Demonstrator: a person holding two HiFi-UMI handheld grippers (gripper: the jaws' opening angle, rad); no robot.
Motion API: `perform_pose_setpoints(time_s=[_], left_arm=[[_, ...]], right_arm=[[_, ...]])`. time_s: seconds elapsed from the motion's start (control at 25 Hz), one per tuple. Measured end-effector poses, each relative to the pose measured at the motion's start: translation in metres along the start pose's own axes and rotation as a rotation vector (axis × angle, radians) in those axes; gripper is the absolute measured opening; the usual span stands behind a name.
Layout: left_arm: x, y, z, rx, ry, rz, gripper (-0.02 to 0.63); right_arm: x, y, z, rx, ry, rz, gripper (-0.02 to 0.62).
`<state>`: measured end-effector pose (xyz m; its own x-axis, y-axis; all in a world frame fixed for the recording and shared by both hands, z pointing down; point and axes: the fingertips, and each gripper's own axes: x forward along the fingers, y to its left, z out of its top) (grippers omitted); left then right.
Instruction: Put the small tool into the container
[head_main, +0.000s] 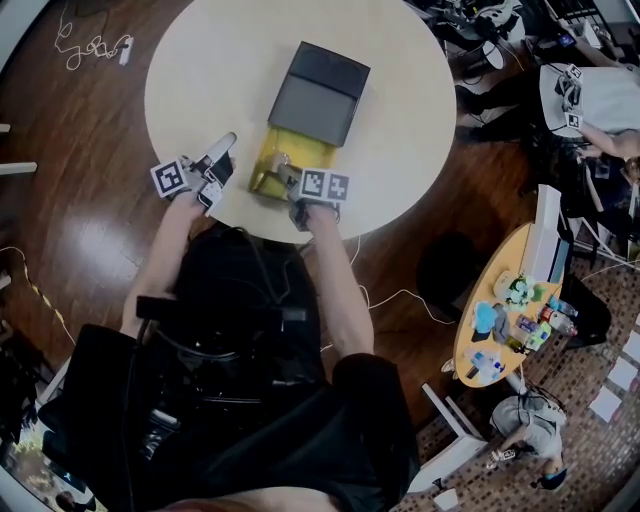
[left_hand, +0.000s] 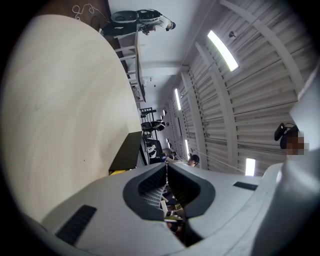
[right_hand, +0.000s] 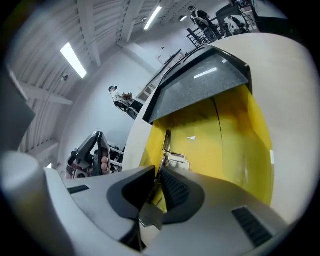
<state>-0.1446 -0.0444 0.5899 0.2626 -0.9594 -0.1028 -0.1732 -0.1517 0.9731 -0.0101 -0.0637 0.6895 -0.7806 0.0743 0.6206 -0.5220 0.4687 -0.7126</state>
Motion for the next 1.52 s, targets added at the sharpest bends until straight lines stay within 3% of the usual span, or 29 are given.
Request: perform_pose_setpoints(time_s=[0.28,0.4,0.48,0.56,0.68,0.88,1.08,1.24,1.4,1.52], left_arm=[[0.001,0.000,-0.001,-0.006,-0.011,-0.002,0.005],[0.002,0.000,0.002,-0.001,-0.013,-0.005,0.005],[0.002,0.000,0.003,-0.003,-0.017,-0.006,0.005],[0.002,0.001,0.004,-0.002,-0.017,-0.005,0.005],[0.001,0.001,0.005,-0.004,-0.017,-0.005,0.005],[0.005,0.001,0.005,-0.005,-0.008,-0.006,0.005],[0.012,0.000,0.004,-0.009,0.007,-0.007,0.005],[0.023,-0.002,0.003,0.008,0.039,-0.012,0.005],[0.048,-0.003,0.009,0.074,0.108,-0.017,0.005],[0.075,-0.002,0.021,0.120,0.139,-0.011,0.005]], right_arm=[[-0.016,-0.006,0.006,-0.137,0.014,-0.100,0.098],[-0.020,-0.005,0.010,-0.209,0.011,-0.159,0.095],[-0.013,-0.002,0.008,-0.240,0.028,-0.161,0.056],[-0.008,0.003,0.009,-0.250,0.037,-0.159,0.004],[-0.006,0.006,0.009,-0.242,0.048,-0.161,0.002],[-0.007,0.006,0.008,-0.143,0.022,-0.113,0.000],[-0.009,0.008,0.012,-0.179,-0.021,-0.118,0.086],[-0.020,0.008,0.013,-0.197,-0.047,-0.110,0.101],[-0.038,0.021,0.010,-0.342,-0.069,-0.058,0.101],[-0.049,0.027,-0.008,-0.544,-0.030,-0.053,0.082]])
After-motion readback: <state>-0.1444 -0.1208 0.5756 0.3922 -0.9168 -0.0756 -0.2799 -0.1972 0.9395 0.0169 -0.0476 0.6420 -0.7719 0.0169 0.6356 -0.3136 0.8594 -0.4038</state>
